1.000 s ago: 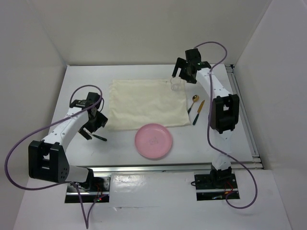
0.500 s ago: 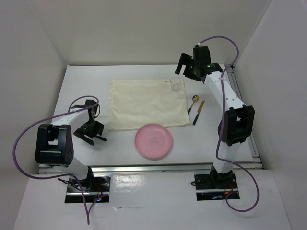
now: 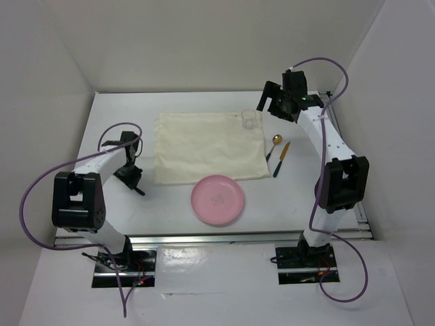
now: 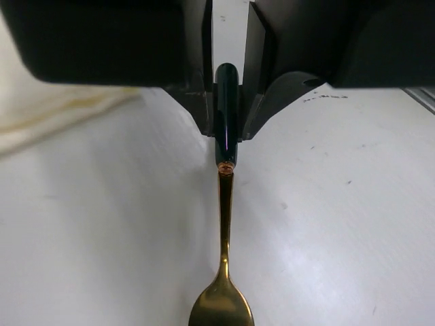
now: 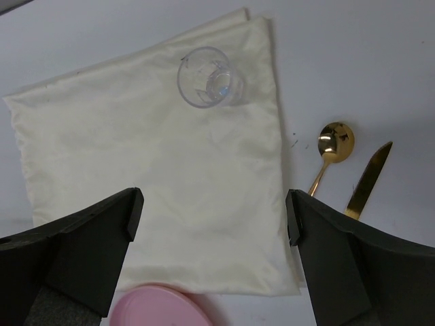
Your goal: Set the dinner table for one person
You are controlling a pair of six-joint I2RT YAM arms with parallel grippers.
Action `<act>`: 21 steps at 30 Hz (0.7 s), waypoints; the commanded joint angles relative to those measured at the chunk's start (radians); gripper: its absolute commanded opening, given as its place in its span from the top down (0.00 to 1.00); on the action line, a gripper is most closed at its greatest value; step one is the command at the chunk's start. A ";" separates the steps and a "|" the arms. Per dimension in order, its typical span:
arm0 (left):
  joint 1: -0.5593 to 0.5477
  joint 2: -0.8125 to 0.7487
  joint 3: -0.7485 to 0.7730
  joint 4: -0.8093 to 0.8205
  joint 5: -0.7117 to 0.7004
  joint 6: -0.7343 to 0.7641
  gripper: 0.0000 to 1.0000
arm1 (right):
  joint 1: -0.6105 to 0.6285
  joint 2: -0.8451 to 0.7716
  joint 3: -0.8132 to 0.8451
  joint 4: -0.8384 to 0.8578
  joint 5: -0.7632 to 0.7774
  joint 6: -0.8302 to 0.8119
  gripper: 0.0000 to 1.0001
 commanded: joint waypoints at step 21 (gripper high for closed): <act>-0.357 0.417 0.664 -0.031 0.066 0.637 1.00 | 0.136 -0.503 -0.733 0.039 -0.206 0.084 0.00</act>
